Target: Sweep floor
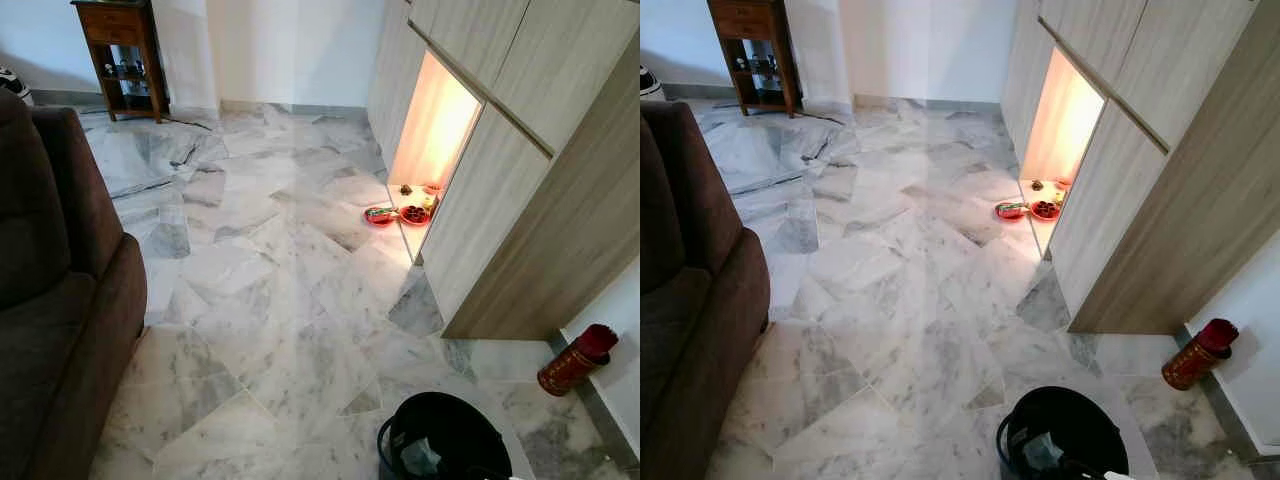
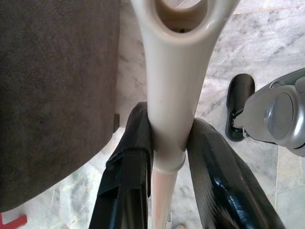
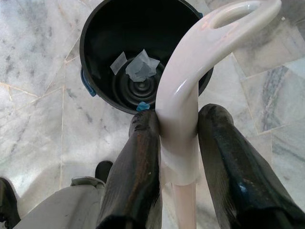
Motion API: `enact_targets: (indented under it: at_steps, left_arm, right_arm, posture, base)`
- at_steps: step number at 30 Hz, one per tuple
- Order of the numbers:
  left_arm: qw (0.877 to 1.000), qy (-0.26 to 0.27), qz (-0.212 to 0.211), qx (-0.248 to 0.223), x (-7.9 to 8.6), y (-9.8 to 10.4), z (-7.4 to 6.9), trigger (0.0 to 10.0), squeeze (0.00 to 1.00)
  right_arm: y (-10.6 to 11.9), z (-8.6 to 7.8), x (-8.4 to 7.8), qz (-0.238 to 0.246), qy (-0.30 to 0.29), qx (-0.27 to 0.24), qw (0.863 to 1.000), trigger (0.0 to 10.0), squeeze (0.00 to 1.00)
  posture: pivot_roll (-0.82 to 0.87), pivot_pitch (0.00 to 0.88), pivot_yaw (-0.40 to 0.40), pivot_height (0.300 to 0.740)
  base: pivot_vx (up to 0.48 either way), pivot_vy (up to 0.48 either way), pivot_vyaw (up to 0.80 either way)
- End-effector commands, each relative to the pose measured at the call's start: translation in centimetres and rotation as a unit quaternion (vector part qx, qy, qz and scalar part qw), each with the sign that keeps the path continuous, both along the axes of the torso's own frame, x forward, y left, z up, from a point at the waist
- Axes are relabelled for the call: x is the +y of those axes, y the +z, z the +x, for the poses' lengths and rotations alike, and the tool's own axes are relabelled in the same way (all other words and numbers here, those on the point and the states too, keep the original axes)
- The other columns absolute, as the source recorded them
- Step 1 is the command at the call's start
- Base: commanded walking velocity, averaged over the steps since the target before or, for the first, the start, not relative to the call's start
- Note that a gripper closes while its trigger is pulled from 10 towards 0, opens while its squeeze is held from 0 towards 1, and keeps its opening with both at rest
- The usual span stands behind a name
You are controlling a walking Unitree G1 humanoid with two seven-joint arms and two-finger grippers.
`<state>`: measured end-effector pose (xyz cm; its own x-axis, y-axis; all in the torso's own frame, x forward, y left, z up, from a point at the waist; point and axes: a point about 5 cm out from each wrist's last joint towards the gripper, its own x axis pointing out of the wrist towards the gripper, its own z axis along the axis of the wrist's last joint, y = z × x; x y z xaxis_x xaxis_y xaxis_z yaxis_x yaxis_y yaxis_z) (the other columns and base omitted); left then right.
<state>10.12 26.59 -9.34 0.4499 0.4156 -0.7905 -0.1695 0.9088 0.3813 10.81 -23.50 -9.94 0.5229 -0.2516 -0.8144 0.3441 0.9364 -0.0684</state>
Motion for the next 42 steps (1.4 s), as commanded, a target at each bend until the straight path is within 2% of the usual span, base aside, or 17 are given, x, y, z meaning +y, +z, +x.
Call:
enact_targets:
  at_steps: [1,11,20,25,42]
  left_arm:
    - [0.983,0.009,-0.130,-0.126,-3.9,1.3,6.4,10.0,0.00]
    - [0.985,0.007,-0.124,-0.116,-3.6,1.2,6.0,10.0,0.00]
    - [0.984,-0.005,-0.127,-0.127,-3.8,1.5,6.9,10.0,0.00]
    - [0.984,-0.006,-0.125,-0.129,-3.7,1.6,7.0,10.0,0.00]
    - [0.986,0.008,-0.121,-0.117,-3.0,1.2,5.8,10.0,0.00]
  right_arm:
    - [2.3,8.8,6.0,0.088,0.178,-0.059,0.978,10.0,0.00]
    - [2.1,8.5,6.1,0.090,0.158,-0.056,0.982,10.0,0.00]
    - [2.2,8.7,6.1,0.094,0.148,-0.065,0.982,10.0,0.00]
    - [2.1,8.6,6.2,0.094,0.146,-0.065,0.983,10.0,0.00]
    - [2.0,8.3,5.9,0.096,0.137,-0.063,0.984,10.0,0.00]
  posture:
    - [0.21,0.039,-0.177,0.740]
    - [0.21,0.037,-0.161,0.740]
    - [0.20,0.038,-0.151,0.740]
    - [0.20,0.041,-0.152,0.740]
    - [0.21,0.038,-0.152,0.740]
  base:
    - [0.000,0.000,0.00]
    - [0.000,0.000,0.00]
    - [0.000,0.000,0.00]
    - [0.000,0.000,0.00]
    - [0.000,0.000,0.00]
